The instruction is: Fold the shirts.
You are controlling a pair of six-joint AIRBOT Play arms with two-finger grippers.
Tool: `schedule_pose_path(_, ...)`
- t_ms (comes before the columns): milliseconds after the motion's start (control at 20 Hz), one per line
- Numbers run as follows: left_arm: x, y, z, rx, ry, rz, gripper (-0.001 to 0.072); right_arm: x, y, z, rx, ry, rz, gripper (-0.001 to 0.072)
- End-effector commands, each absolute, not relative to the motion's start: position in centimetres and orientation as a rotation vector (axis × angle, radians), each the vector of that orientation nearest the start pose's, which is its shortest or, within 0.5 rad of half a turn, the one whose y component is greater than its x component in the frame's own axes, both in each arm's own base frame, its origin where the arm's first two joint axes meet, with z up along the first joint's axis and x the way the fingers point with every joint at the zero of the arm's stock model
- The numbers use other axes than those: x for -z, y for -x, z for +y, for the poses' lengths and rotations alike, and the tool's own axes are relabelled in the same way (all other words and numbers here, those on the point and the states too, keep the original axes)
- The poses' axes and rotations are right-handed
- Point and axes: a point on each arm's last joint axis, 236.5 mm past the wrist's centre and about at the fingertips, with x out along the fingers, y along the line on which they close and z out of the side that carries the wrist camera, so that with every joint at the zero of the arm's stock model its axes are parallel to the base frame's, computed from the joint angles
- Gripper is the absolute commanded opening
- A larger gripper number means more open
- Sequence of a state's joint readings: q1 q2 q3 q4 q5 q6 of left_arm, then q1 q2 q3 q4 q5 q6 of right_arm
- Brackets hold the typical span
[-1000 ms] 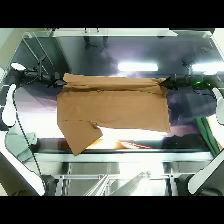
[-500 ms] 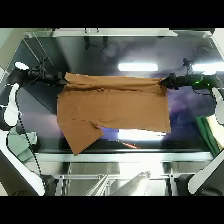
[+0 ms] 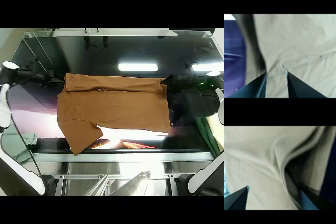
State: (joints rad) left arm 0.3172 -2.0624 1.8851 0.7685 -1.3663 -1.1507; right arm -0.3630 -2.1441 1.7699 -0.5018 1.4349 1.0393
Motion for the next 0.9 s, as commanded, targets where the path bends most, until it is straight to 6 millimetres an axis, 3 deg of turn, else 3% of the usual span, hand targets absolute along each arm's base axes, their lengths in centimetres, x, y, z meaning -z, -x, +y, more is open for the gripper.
schedule_pose_path(0, 1.0, -51.5, 3.9, 0.47, 0.629, 1.203, 0.0263, 5.7, -50.0, -0.5, -0.68, -0.963, 1.224, 0.0695)
schedule_pose_path(200, -1.6, -46.3, 7.6, 0.356, 0.534, 1.344, 0.0262, 3.1, -48.1, -4.2, -0.644, -1.02, 1.234, 0.0695)
schedule_pose_path(300, -3.3, -44.6, 7.5, 0.349, 0.499, 1.37, 0.0262, 0.9, -47.3, -4.5, -0.643, -0.987, 1.197, 0.0694)
schedule_pose_path(400, -3.9, -42.9, 6.0, 0.353, 0.506, 1.372, 0.0262, -0.6, -46.1, -4.1, -0.625, -0.954, 1.143, 0.0694)
schedule_pose_path(550, -1.6, -37.0, 2.2, 0.376, 0.547, 1.451, 0.0263, -2.2, -41.8, -0.3, -0.632, -0.952, 1.004, 0.0694)
schedule_pose_path(750, 4.2, -28.1, -2.5, 0.341, 0.66, 1.595, 0.0263, 1.6, -35.4, 3.1, -0.462, -0.993, 0.915, 0.0695)
schedule_pose_path(850, 6.3, -24.7, -4.3, 0.338, 0.696, 1.665, 0.0263, 2.4, -33.2, 4.7, -0.504, -1.002, 0.944, 0.0695)
